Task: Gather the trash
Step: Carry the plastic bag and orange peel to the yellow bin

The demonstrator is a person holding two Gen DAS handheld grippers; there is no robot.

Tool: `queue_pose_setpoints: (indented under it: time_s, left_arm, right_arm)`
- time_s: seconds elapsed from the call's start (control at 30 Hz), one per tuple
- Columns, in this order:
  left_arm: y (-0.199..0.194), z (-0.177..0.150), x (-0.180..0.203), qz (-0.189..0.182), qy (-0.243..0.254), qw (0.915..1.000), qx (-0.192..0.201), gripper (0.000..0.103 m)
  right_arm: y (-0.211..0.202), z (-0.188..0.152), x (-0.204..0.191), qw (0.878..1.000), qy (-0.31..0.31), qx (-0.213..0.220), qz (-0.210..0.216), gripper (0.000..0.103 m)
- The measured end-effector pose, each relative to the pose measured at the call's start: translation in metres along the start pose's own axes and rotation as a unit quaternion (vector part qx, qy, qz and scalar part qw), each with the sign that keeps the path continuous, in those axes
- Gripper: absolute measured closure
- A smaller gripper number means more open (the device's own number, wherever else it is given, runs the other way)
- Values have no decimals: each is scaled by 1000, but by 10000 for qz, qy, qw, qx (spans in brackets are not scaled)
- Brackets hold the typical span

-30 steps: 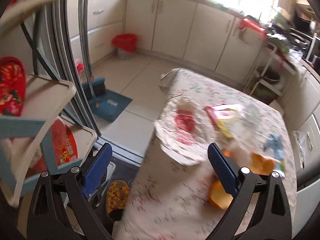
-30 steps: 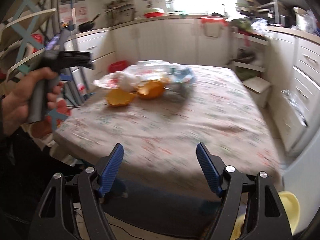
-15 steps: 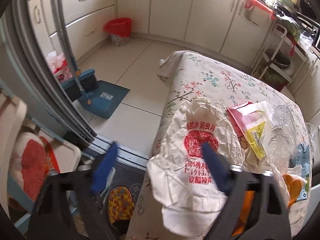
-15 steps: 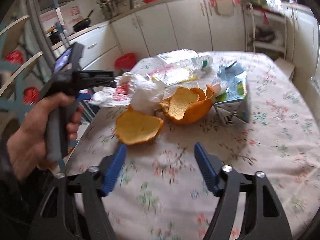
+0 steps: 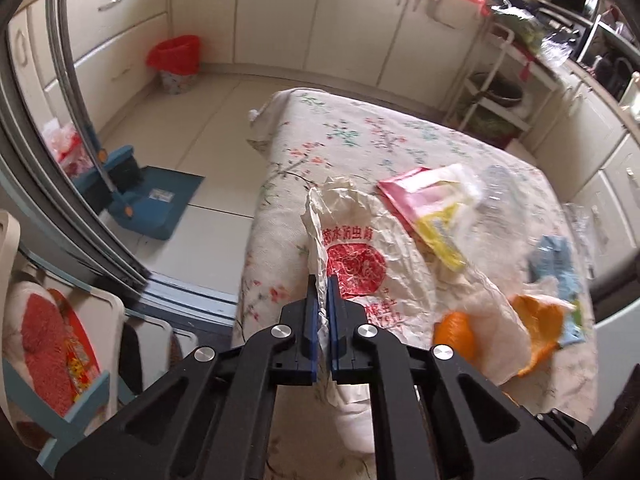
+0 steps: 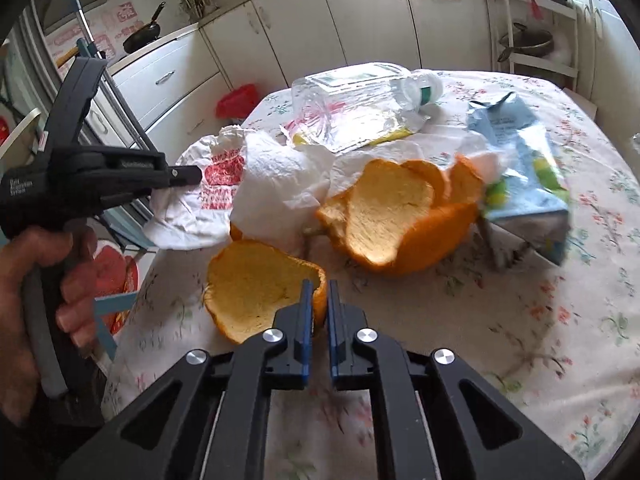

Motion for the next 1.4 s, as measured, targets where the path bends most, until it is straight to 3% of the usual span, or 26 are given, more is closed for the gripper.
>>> queue_pose_setpoints:
  time_s: [0.13, 0.27, 0.37, 0.47, 0.53, 0.67, 0.93, 1.1, 1.4]
  left_arm:
    - [-26, -8, 1, -248, 26, 9996, 142, 99]
    - [-72, -11, 2, -502, 0, 9959, 758, 100]
    - [-109, -16, 16, -818, 148, 9879, 1306, 100]
    - [-144, -31, 44, -1182, 544, 9745, 1826, 100]
    - [-156, -44, 64, -1385, 762, 9677, 1963, 100]
    - [-172, -80, 114, -1950, 1250, 9526, 1971, 100]
    - [-164, -157, 219, -2652, 1931, 9344, 1386, 99]
    - [-149, -201, 278, -2717, 2358, 9263, 1119, 99]
    - [-138, -249, 346, -2488, 2951, 9160, 1090, 99]
  right_arm:
    - [-24, -22, 22, 9999, 95, 11, -72, 96]
    - [-51, -42, 45, 9996, 221, 57, -145, 96]
    - [-73, -53, 57, 9992, 282, 176, -226, 97]
    - [-92, -56, 65, 9986, 265, 320, -339, 97]
    - [-103, -58, 69, 9979, 257, 417, -422, 97]
    - [-128, -66, 84, 9959, 299, 593, -615, 96]
    - [-195, -82, 122, 9872, 435, 1050, -1115, 96]
    - [-220, -101, 159, 9805, 638, 1256, -1367, 97]
    - [-244, -153, 241, 9655, 1501, 1124, -1809, 96]
Point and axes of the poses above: each gripper's, at about its wrist camera, not at the fingertips, and y roughly the way its jaws point, x to its right, z to its top, the point moved 6 cm from there along y, roughly the way its jaws point, and after that the axes turned 6 degrees about -y, right-handed, at the moved point
